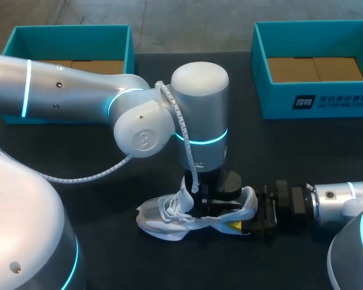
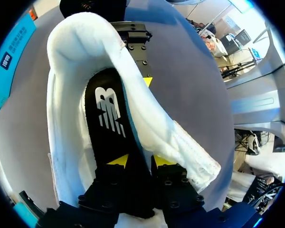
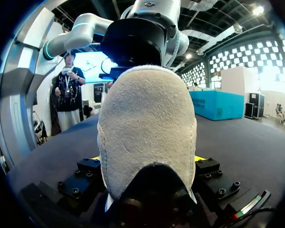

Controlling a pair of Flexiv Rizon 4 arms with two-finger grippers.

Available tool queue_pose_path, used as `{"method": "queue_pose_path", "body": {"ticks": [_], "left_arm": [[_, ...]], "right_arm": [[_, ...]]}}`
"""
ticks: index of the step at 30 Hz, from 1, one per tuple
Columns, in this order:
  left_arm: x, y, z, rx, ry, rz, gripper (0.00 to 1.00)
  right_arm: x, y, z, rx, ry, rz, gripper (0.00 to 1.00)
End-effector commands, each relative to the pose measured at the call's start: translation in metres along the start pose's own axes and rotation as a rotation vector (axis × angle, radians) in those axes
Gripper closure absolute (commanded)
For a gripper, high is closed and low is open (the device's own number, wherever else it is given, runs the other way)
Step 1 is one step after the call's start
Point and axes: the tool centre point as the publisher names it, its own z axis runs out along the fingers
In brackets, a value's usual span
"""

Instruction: Take the shoe out of the shoebox, open the shoe tongue, remove and reinsert the insole, then place the shoe into the shoebox

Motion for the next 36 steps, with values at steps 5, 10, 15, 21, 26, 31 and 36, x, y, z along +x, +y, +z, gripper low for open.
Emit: {"method": "queue_pose_path", "body": {"ticks": [5, 10, 15, 21, 26, 31, 36], "left_arm": [[0.000, -0.005, 0.018, 0.026, -0.068, -0.013, 0.72], [-0.009, -0.007, 0.023, 0.041, -0.082, -0.031, 0.71], [-0.013, -0.009, 0.029, 0.057, -0.130, -0.037, 0.71], [-0.024, -0.012, 0.037, 0.069, -0.207, -0.040, 0.72], [-0.034, -0.013, 0.041, 0.063, -0.254, -0.048, 0.73], [-0.041, -0.012, 0.036, 0.064, -0.276, -0.057, 0.74], [-0.049, -0.013, 0.037, 0.056, -0.339, -0.058, 0.74]], "right_arm": [[0.000, 0.000, 0.001, 0.001, -0.006, -0.001, 1.00], [0.000, 0.000, 0.001, 0.001, -0.006, -0.001, 1.00], [0.000, 0.000, 0.001, 0.001, -0.006, -0.001, 1.00], [0.000, 0.000, 0.001, 0.001, -0.006, -0.001, 1.00], [0.000, 0.000, 0.001, 0.001, -0.006, -0.001, 1.00], [0.000, 0.000, 0.001, 0.001, -0.006, -0.001, 1.00], [0.000, 0.000, 0.001, 0.001, -0.006, -0.001, 1.00]]}}
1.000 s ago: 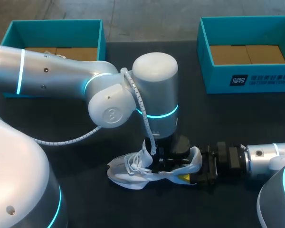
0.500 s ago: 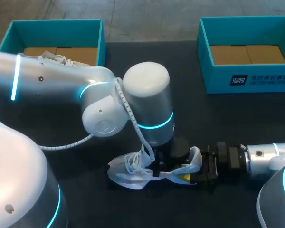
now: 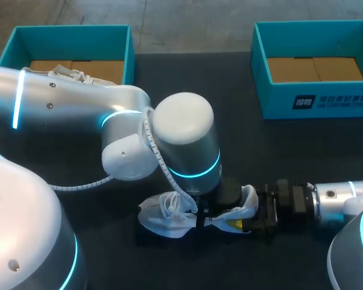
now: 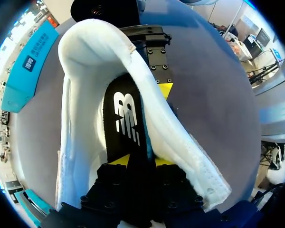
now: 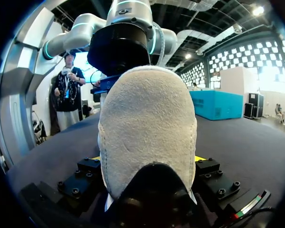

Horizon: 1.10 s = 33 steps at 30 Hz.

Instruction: Take the shoe out of the shoebox, open the shoe tongue, remove and reinsert the insole, then place the shoe into the shoebox

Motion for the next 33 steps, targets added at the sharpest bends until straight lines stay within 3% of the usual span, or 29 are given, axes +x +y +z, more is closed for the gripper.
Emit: {"method": "queue_pose_path", "body": {"ticks": [1, 16, 33], "left_arm": [[-0.016, -0.003, 0.037, -0.010, -0.063, -0.003, 0.75], [-0.032, 0.003, 0.030, -0.014, -0.070, -0.017, 0.76], [-0.035, 0.005, 0.020, -0.028, -0.052, -0.014, 0.76]], "right_arm": [[0.005, 0.002, 0.003, 0.001, 0.000, 0.000, 1.00], [0.005, 0.002, 0.003, 0.001, 0.000, 0.000, 1.00], [0.005, 0.002, 0.003, 0.001, 0.000, 0.000, 1.00]]}}
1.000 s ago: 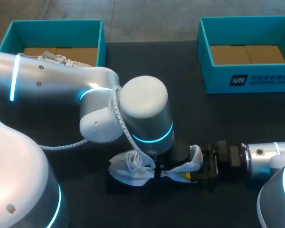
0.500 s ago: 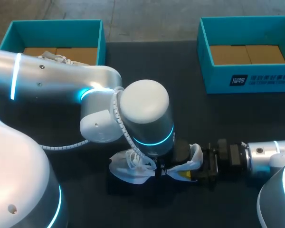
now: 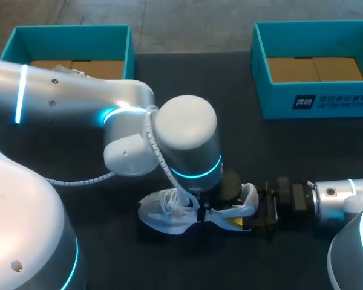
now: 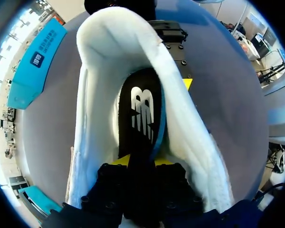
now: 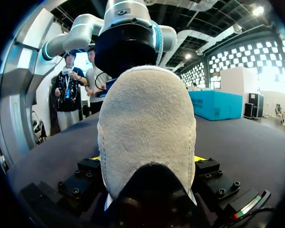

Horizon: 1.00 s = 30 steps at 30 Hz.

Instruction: Take the shoe out of the shoebox, open the shoe tongue, remove and reinsert the insole, then place the shoe into the shoebox

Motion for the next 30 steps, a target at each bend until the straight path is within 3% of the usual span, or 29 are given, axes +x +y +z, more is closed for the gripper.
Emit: {"method": "queue_pose_path", "body": {"ticks": [1, 5, 7, 14, 24, 30], "left_arm": [[-0.013, -0.001, 0.021, -0.005, -0.002, 0.002, 0.76], [-0.011, -0.002, 0.027, -0.001, -0.055, 0.000, 0.83], [-0.011, -0.003, 0.029, 0.000, -0.063, -0.004, 1.00], [-0.014, 0.001, 0.010, 0.064, 0.004, -0.037, 1.00], [-0.009, 0.009, -0.028, 0.189, 0.243, -0.025, 1.00], [-0.006, 0.009, -0.043, 0.249, 0.322, -0.011, 1.00]], "right_arm": [[0.009, 0.001, 0.004, 0.002, -0.001, -0.001, 1.00], [0.009, 0.001, 0.004, 0.002, -0.001, -0.001, 1.00], [0.009, 0.001, 0.004, 0.002, -0.001, -0.001, 1.00], [0.009, 0.001, 0.004, 0.002, -0.001, -0.001, 1.00], [0.009, 0.001, 0.004, 0.002, -0.001, -0.001, 1.00], [0.009, 0.001, 0.004, 0.002, -0.001, -0.001, 1.00]]}}
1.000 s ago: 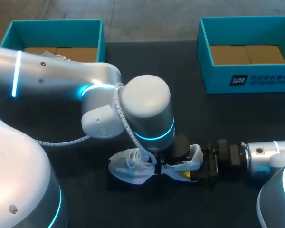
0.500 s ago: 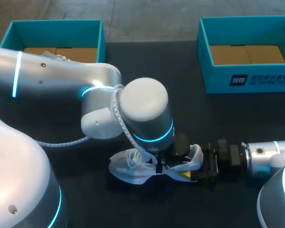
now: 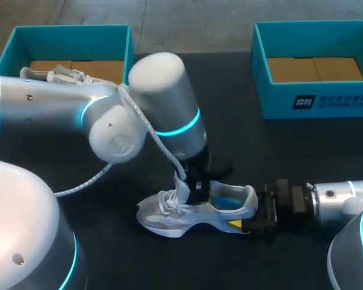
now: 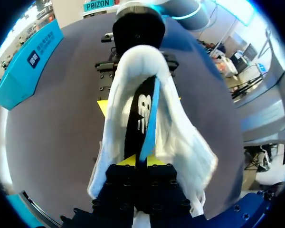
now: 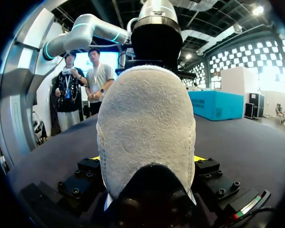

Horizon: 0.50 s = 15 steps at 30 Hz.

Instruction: Take the shoe out of the shoebox, open the shoe tongue, remove and reinsert the insole, then place the shoe into the shoebox

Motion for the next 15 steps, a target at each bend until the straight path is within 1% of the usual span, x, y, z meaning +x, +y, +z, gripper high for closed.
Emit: {"method": "queue_pose_path", "body": {"ticks": [1, 6, 15], "left_arm": [[0.001, 0.009, -0.017, 0.073, 0.068, 0.013, 1.00], [0.004, 0.007, -0.027, 0.113, 0.120, 0.020, 1.00], [0.009, 0.006, -0.042, 0.182, 0.172, 0.030, 1.00]], "right_arm": [[0.003, 0.000, 0.002, 0.002, -0.005, -0.001, 1.00], [0.003, 0.000, 0.002, 0.002, -0.005, -0.001, 1.00], [0.003, 0.000, 0.002, 0.002, -0.005, -0.001, 1.00]]}}
